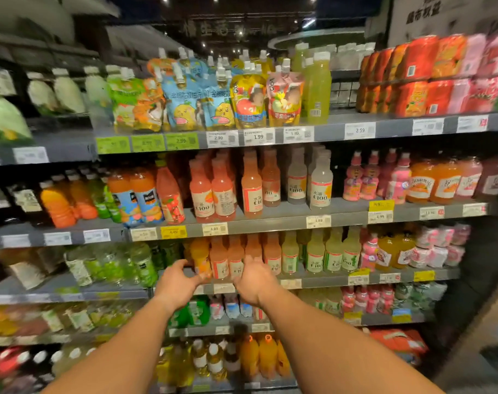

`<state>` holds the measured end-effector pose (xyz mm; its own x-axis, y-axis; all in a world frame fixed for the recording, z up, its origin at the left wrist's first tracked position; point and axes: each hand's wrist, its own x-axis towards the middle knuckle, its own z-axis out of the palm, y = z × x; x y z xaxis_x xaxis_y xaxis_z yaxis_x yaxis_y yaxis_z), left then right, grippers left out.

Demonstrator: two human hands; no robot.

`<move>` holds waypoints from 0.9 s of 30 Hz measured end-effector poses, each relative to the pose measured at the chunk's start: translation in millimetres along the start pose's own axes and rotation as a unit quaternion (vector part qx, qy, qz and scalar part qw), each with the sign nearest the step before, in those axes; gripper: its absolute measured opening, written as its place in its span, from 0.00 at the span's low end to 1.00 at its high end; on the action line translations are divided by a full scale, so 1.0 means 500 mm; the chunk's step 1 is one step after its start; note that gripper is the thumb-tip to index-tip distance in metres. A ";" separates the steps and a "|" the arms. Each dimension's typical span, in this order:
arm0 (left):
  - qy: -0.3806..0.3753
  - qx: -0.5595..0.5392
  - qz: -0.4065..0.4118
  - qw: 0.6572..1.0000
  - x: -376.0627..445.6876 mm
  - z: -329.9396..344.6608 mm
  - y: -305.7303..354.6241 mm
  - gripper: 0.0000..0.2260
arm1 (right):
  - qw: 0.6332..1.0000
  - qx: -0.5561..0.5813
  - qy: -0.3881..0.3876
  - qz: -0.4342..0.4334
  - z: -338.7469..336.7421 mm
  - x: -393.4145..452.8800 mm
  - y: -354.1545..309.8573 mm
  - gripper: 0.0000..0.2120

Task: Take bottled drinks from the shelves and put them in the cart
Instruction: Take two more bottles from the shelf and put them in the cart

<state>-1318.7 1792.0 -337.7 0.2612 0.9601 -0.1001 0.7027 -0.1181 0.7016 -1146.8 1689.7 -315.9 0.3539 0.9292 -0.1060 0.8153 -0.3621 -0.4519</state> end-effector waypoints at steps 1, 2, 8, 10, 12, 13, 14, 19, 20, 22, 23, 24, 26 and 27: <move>0.008 0.001 -0.011 1.000 -0.020 -0.037 -0.025 0.33 | 1.000 -0.003 -0.006 -0.024 0.015 -0.011 -0.040 0.25; 0.019 0.006 -0.022 1.000 -0.041 -0.074 -0.052 0.33 | 0.999 -0.008 -0.016 -0.051 0.031 -0.020 -0.084 0.26; 0.140 0.016 -0.125 0.982 -0.211 -0.314 -0.259 0.28 | 0.974 -0.044 -0.107 -0.194 0.172 -0.074 -0.393 0.27; 0.190 0.012 -0.161 0.968 -0.287 -0.395 -0.335 0.22 | 0.956 -0.040 -0.135 -0.257 0.230 -0.106 -0.499 0.26; 0.231 0.007 -0.214 0.949 -0.370 -0.465 -0.401 0.21 | 0.933 -0.025 -0.158 -0.322 0.286 -0.151 -0.592 0.26; 0.255 0.000 -0.240 0.937 -0.411 -0.494 -0.431 0.22 | 0.919 -0.023 -0.171 -0.355 0.312 -0.176 -0.632 0.26; 0.279 -0.004 -0.260 0.924 -0.449 -0.518 -0.457 0.23 | 0.904 -0.026 -0.186 -0.385 0.337 -0.201 -0.666 0.27; 0.375 -0.023 -0.346 0.860 -0.584 -0.572 -0.551 0.20 | 0.848 -0.041 -0.244 -0.469 0.433 -0.269 -0.791 0.22; 0.391 -0.039 -0.352 0.849 -0.600 -0.575 -0.567 0.20 | 0.841 -0.039 -0.254 -0.476 0.448 -0.277 -0.811 0.21; 0.412 -0.062 -0.370 0.830 -0.622 -0.582 -0.602 0.21 | 0.828 -0.044 -0.266 -0.491 0.479 -0.292 -0.850 0.21; 0.414 -0.064 -0.381 0.825 -0.628 -0.591 -0.620 0.23 | 0.821 -0.050 -0.272 -0.499 0.494 -0.297 -0.871 0.21; 0.411 -0.065 -0.392 0.820 -0.629 -0.602 -0.640 0.26 | 0.816 -0.050 -0.279 -0.504 0.510 -0.300 -0.892 0.21; 0.405 -0.068 -0.409 0.815 -0.620 -0.630 -0.681 0.30 | 0.811 -0.040 -0.294 -0.504 0.541 -0.299 -0.935 0.21; 0.405 -0.068 -0.408 0.815 -0.611 -0.646 -0.702 0.30 | 0.811 -0.038 -0.296 -0.504 0.556 -0.295 -0.955 0.22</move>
<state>-1858.9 1622.1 -325.5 -0.8184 0.5637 -0.1116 0.3298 0.6198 0.7121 -1716.0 1745.9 -330.8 -0.7728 0.6202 -0.1348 0.5880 0.6198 -0.5197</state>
